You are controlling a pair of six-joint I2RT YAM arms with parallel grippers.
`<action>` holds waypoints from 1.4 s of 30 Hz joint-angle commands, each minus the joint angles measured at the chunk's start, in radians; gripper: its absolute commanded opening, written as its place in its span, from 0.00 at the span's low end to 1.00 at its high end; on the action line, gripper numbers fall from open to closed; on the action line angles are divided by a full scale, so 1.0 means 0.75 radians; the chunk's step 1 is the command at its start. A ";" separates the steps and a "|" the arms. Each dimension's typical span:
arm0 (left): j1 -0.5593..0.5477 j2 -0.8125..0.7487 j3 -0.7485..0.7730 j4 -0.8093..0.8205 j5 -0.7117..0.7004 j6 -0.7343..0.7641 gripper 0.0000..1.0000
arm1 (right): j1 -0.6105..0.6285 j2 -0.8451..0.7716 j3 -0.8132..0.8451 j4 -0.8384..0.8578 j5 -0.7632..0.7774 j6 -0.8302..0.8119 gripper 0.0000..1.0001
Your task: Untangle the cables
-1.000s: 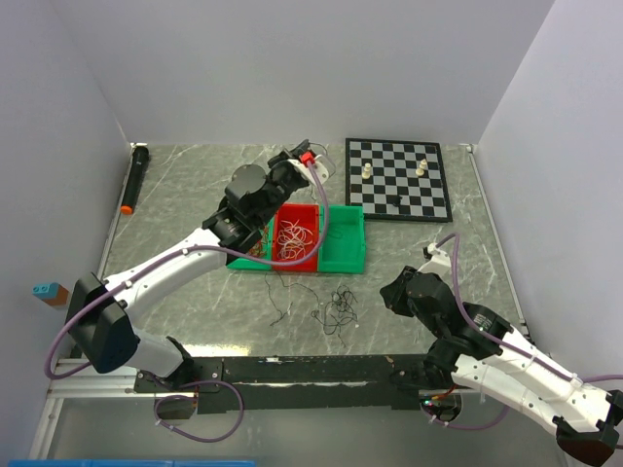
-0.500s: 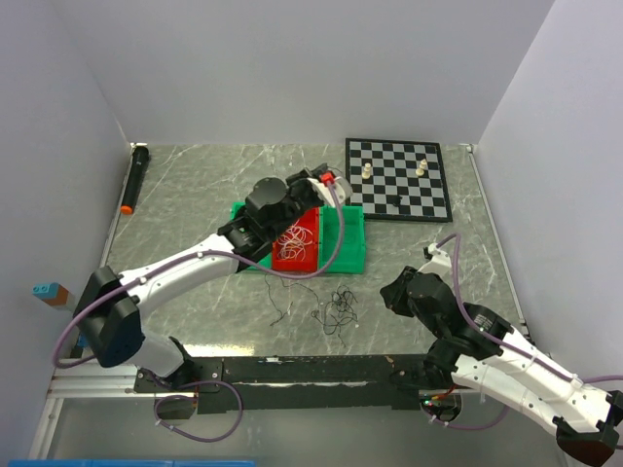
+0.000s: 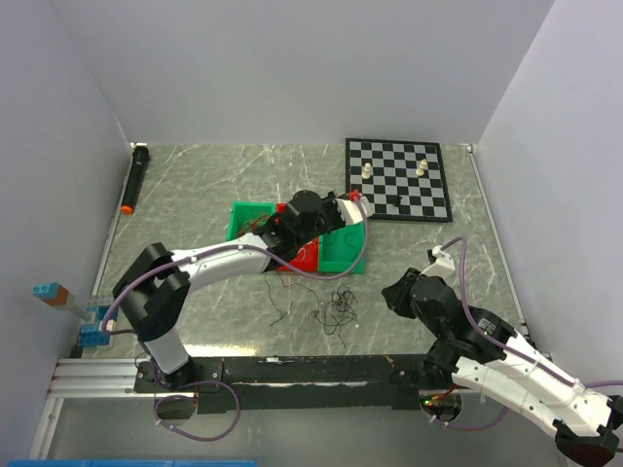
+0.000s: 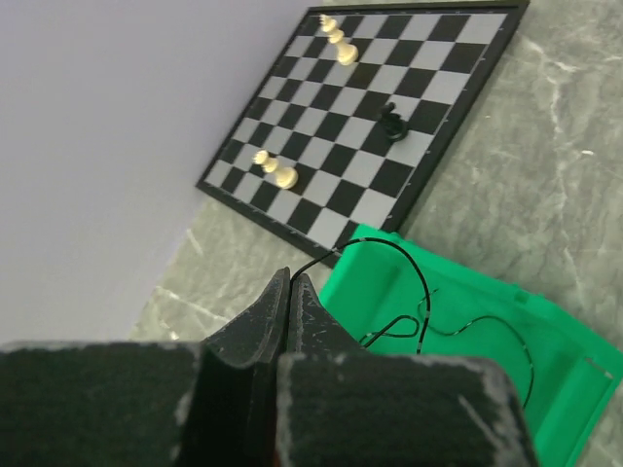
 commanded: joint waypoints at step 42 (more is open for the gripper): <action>0.075 0.291 0.279 -0.271 -0.057 -0.158 0.73 | -0.059 0.026 -0.024 0.076 -0.057 -0.002 0.29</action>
